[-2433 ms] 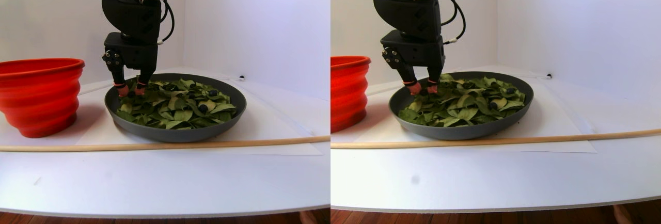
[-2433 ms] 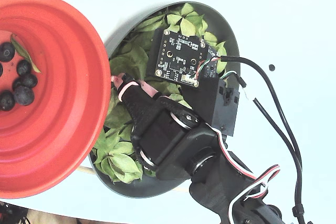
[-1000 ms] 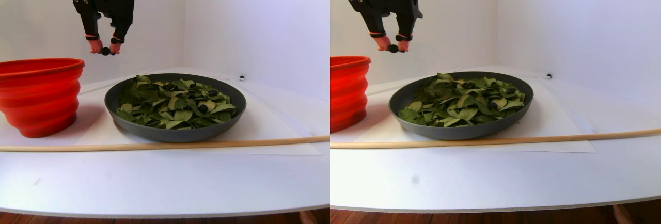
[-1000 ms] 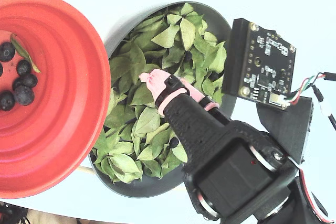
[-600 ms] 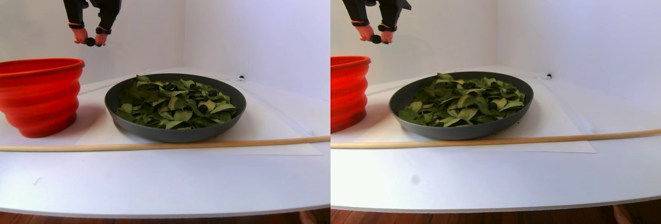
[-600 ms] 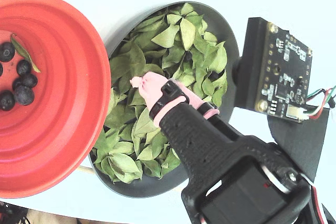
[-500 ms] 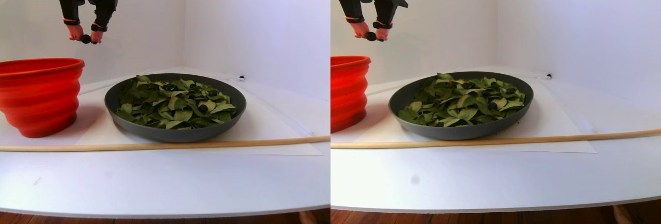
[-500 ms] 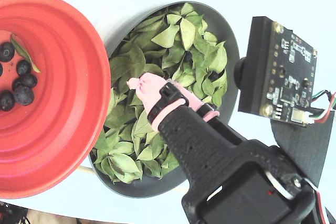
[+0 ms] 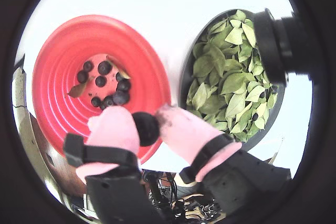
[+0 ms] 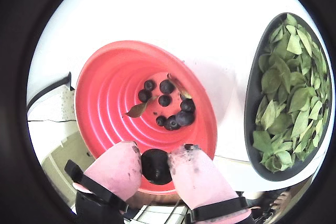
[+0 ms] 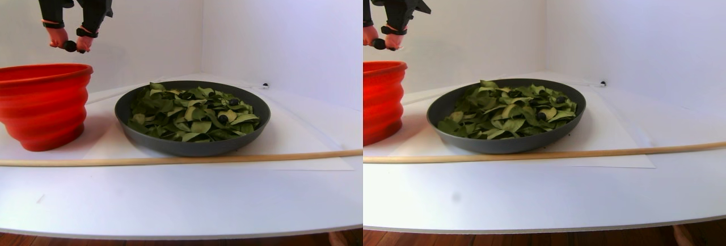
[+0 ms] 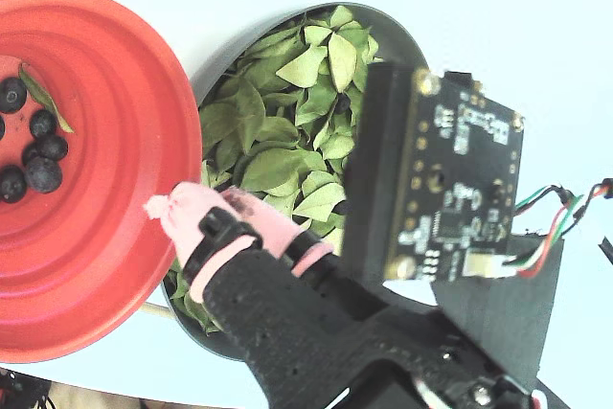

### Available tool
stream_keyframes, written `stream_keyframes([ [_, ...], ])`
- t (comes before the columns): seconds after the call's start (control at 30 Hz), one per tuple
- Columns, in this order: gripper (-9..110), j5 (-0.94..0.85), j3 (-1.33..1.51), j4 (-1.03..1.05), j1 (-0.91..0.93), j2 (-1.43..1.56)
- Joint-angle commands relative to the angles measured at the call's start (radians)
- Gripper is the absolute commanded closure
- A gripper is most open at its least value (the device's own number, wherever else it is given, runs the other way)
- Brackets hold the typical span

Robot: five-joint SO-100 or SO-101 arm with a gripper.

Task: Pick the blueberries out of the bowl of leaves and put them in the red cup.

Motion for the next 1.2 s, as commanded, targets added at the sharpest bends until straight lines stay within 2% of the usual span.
stream_keyframes([
  [0.0,92,0.015,-0.008,0.005,-0.035,0.104],
  [0.33,91,0.046,0.012,0.005,-0.067,0.097],
  [0.53,81,0.066,0.02,-0.043,-0.055,0.06],
  [1.17,84,0.008,-0.014,-0.011,0.063,0.094],
])
